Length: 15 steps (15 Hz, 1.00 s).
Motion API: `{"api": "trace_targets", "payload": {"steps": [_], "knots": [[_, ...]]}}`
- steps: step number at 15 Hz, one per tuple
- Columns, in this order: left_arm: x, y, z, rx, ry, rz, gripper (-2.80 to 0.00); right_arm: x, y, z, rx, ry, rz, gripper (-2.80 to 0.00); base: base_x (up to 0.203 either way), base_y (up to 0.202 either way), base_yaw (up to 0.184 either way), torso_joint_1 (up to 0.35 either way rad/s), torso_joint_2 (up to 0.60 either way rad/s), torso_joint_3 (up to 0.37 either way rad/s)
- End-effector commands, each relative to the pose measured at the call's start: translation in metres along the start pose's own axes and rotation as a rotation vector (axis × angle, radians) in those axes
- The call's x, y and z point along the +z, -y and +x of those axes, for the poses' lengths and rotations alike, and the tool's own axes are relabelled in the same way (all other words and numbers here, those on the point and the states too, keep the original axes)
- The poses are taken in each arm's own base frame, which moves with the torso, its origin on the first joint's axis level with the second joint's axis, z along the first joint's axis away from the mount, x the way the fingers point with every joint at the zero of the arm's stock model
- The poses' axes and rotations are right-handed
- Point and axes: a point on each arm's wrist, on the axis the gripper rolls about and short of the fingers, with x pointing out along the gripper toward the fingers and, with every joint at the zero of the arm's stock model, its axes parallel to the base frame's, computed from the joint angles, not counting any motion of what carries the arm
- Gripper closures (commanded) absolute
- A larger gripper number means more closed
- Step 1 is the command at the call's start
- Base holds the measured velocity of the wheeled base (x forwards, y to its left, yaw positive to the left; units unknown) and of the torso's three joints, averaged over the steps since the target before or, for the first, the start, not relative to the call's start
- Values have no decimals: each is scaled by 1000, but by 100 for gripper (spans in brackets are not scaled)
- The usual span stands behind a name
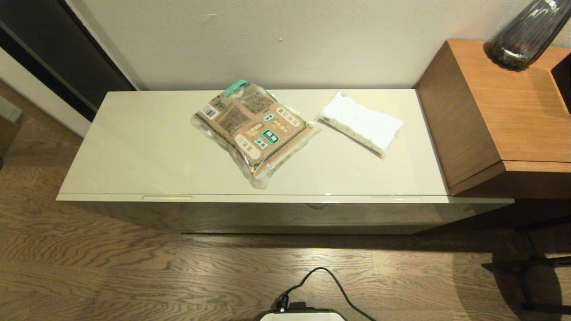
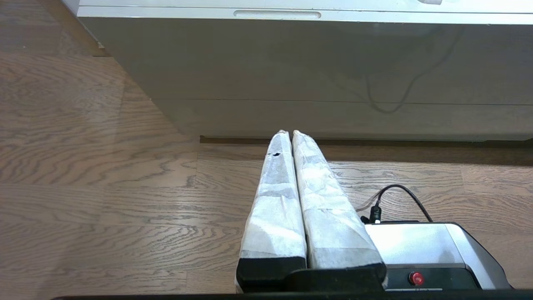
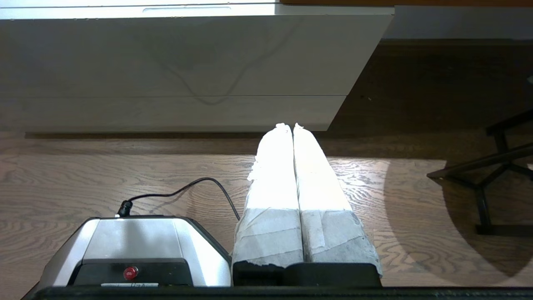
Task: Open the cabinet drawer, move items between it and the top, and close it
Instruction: Open the drawer
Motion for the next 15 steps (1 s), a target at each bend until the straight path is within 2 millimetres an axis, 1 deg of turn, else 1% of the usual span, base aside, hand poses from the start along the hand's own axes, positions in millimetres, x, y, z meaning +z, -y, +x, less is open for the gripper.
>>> {"api": "trace_targets", "payload": {"steps": [1,6,9,11,15], "knots": [[0,0,0,2,-1,0,0,0,0,0,0,-3,-1,0,0,0,0,0,0,0],[0,0,0,0,-1,0,0,0,0,0,3,-2,-17,0,0,0,0,0,0,0],[0,0,0,0,-1,0,0,-1,0,-1,15,-28,-79,0,0,0,0,0,0,0],[0,0,0,0,-1,0,0,0,0,0,17,-54,-80,0,0,0,0,0,0,0],[0,0,0,0,-1,0,0,0,0,0,13,-42,-77,0,0,0,0,0,0,0]]}}
